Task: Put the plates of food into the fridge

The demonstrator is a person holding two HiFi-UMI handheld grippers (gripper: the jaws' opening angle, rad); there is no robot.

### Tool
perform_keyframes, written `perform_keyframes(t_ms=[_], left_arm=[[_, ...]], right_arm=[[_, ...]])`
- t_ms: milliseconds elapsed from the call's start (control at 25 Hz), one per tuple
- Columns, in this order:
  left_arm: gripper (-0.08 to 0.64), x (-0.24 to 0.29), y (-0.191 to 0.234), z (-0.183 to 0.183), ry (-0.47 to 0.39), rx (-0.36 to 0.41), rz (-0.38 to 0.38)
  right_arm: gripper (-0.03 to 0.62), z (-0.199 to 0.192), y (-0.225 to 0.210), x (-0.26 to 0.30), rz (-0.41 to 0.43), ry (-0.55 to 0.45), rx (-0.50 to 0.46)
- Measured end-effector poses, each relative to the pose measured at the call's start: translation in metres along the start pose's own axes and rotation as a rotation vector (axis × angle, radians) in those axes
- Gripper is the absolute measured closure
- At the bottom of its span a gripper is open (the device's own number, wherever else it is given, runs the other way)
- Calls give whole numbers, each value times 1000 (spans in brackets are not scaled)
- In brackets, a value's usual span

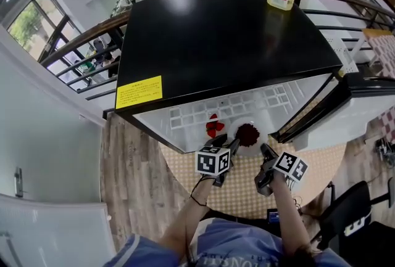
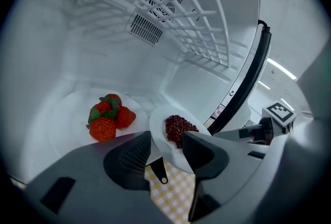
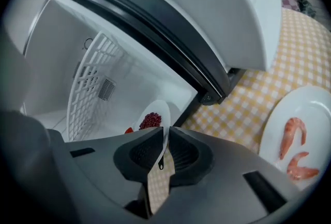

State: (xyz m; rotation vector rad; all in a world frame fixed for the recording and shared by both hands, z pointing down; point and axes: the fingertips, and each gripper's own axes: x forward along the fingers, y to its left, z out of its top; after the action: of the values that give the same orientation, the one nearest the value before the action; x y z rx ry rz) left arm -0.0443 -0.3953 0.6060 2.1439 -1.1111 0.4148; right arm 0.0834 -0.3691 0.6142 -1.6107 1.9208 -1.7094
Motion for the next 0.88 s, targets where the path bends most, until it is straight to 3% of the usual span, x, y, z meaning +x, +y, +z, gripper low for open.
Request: perform_keyframes(t_ms=[400,640,880], left_arm=[[366,5,2,16,-14,36,44],[365,-12,7,12,-55,48,58],[365,-36,-11,13,-86,94,10]], right_arm=[[554,-6,-16,14,2,-58,327],[561,4,-11,19,-3,-120,322],[561,12,-12,26,-13,-177,354]])
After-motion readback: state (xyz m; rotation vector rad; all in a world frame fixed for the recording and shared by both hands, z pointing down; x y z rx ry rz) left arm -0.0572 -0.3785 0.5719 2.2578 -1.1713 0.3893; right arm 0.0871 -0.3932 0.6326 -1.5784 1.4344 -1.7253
